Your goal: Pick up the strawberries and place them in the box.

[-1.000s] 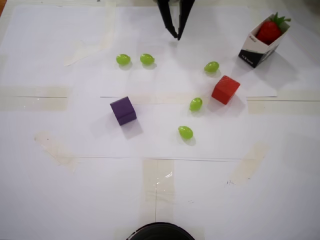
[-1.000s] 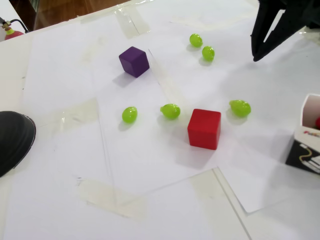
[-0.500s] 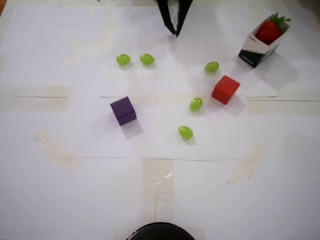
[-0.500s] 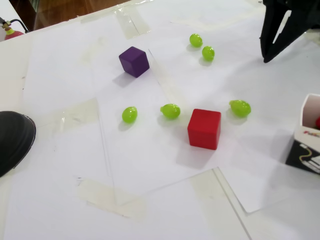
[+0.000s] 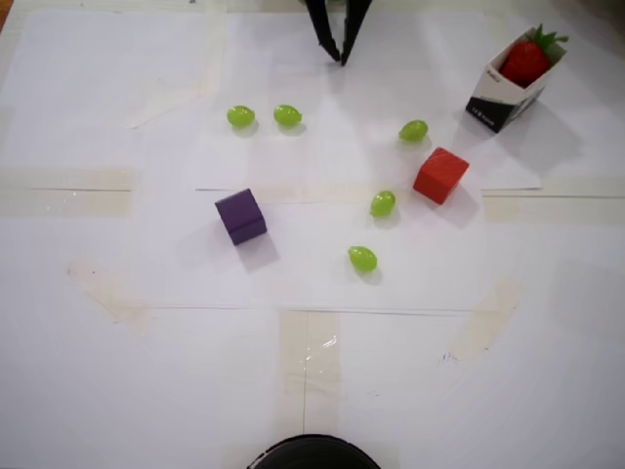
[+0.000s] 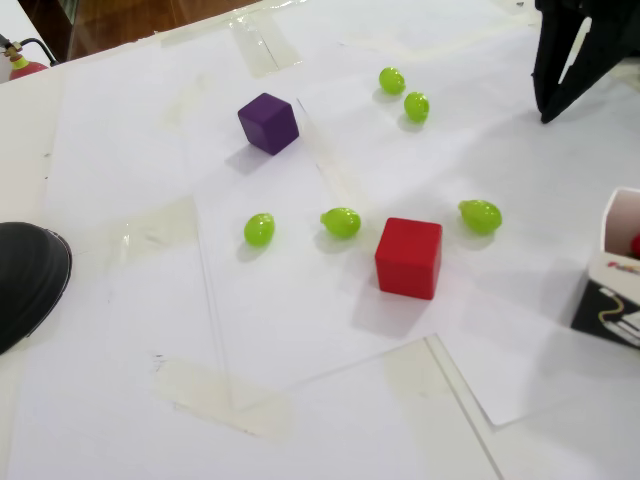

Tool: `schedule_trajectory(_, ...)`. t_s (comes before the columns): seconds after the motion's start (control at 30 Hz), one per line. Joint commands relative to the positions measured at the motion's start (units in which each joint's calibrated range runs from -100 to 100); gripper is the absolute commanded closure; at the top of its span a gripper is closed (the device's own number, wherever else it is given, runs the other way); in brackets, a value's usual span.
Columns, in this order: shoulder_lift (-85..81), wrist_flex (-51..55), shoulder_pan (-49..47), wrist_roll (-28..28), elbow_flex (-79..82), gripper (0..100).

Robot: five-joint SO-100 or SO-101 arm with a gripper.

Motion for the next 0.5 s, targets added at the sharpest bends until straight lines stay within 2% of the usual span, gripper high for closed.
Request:
schedule_trajectory(0.0, 0.05, 0.47, -0.86, -0.20, 0.00, 100)
schedule_trajectory(0.47, 0.05, 0.22, -0.34, 0.15, 0.00, 100)
